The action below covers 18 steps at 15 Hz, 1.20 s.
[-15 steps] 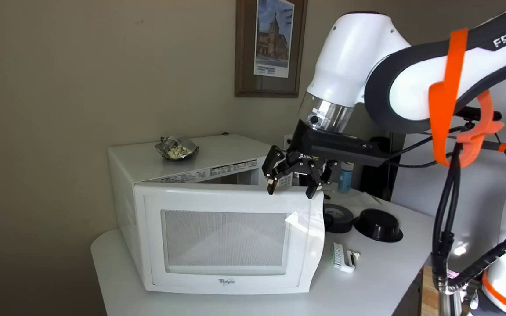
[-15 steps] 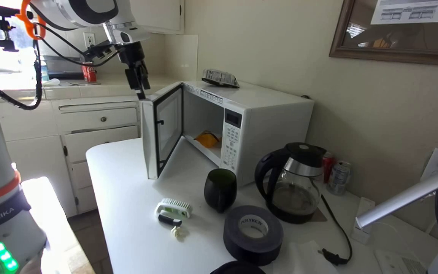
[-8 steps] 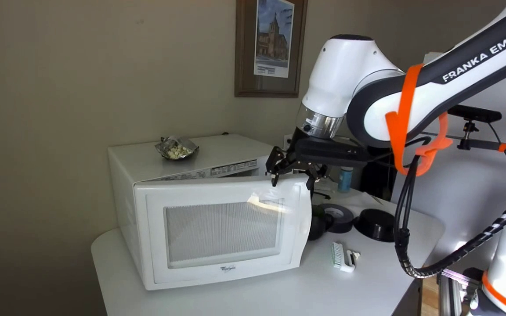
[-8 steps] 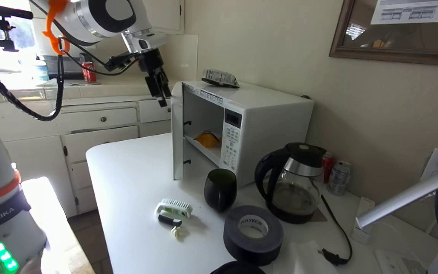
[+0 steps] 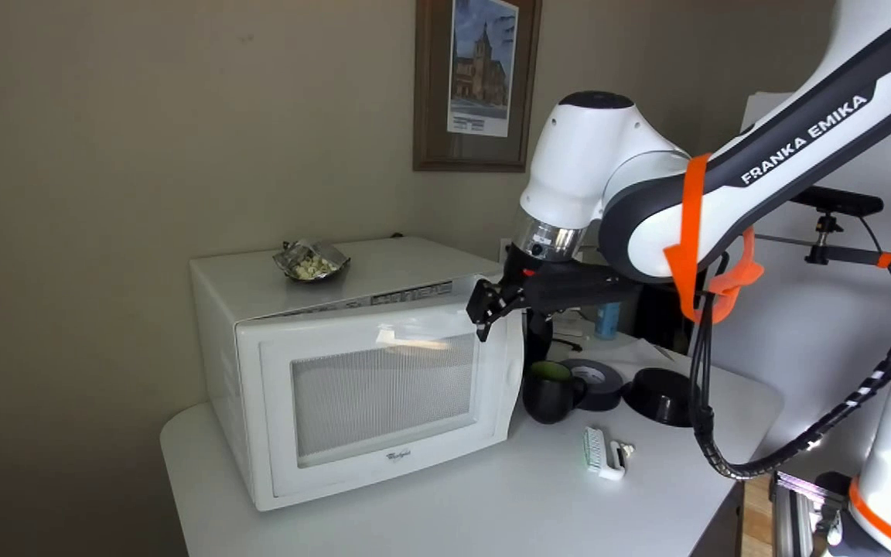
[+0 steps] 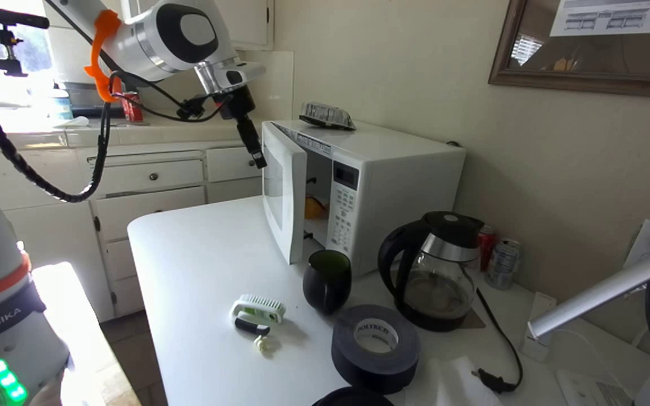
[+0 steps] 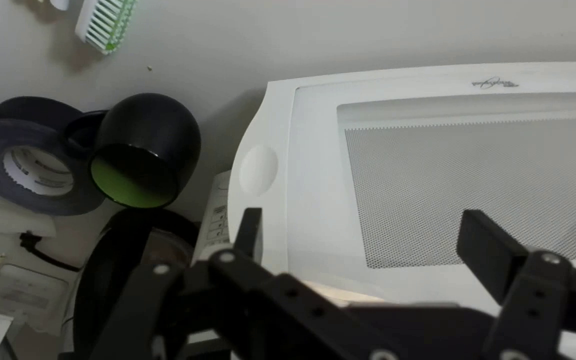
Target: Close the microwave door
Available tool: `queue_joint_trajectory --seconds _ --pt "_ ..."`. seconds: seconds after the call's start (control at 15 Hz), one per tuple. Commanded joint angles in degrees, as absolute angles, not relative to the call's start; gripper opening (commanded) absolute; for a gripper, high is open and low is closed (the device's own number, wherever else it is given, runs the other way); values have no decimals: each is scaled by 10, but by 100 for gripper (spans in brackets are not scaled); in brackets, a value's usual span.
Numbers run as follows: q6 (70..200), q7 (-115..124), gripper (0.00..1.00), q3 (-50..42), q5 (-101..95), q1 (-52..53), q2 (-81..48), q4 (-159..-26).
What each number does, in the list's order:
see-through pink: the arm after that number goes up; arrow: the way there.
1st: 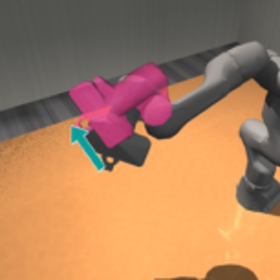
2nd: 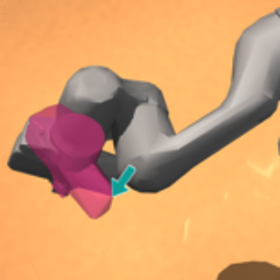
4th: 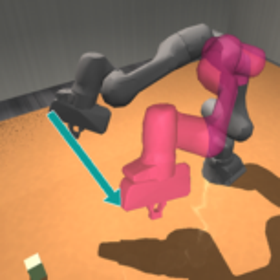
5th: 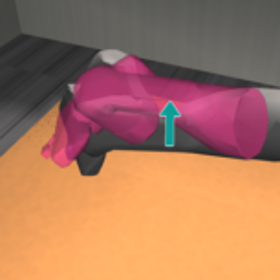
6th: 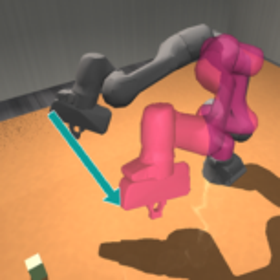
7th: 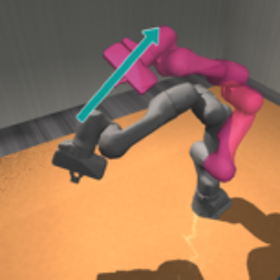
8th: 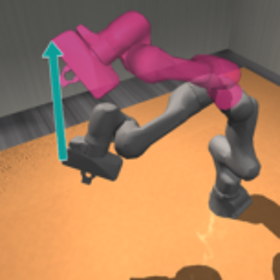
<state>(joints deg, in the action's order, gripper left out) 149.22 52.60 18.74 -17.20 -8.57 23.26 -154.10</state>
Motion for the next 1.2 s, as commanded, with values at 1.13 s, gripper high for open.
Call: queue_joint_trajectory --seconds 1.13 --pt "1642 555 100 203 -369 -201 156 -1510"
